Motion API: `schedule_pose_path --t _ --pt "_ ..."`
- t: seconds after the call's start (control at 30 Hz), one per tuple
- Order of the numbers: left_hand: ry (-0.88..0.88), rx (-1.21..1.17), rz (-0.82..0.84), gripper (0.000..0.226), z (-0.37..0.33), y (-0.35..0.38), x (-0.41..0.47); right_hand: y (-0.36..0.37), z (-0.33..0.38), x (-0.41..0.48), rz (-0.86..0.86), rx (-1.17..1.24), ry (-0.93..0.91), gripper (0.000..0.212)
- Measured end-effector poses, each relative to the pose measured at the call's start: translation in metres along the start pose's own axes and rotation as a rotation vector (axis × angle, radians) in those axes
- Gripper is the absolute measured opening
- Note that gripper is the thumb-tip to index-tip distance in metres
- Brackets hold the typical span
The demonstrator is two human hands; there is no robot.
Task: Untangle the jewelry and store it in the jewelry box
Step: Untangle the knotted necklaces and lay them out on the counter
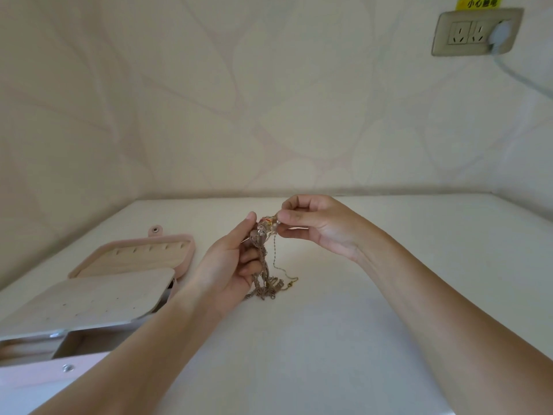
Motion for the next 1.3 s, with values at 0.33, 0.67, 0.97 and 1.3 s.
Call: schedule_pose_path --t 0.33,0.67,0.97,1.3 --pt "0.04 0.16 0.027 0.034 -0.008 0.003 -0.005 0.01 0.005 -0.002 0.011 0.142 -0.023 0.012" --pt "0.122 0.497 0.015 0.012 -0.004 0.0 -0.002 -0.003 0.013 -0.002 -0.104 0.262 -0.062 0.012" --pt "0.134 0.343 0.056 0.015 -0.008 0.001 -0.001 0.002 0.021 -0.003 0.012 0.499 -0.083 0.01" --pt "0.049 0.335 0.15 0.032 0.005 0.012 -0.004 0.022 0.021 -0.012 0.19 0.231 -0.018 0.034"
Point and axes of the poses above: each hand's wrist, its own x-axis towards the middle knuckle, its own y-axis out of the palm, z = x × y, the point moved 10 cm from there along x, towards the middle knuckle, and after that the axes turned 6 degrees about x, right-handed, at the moved point
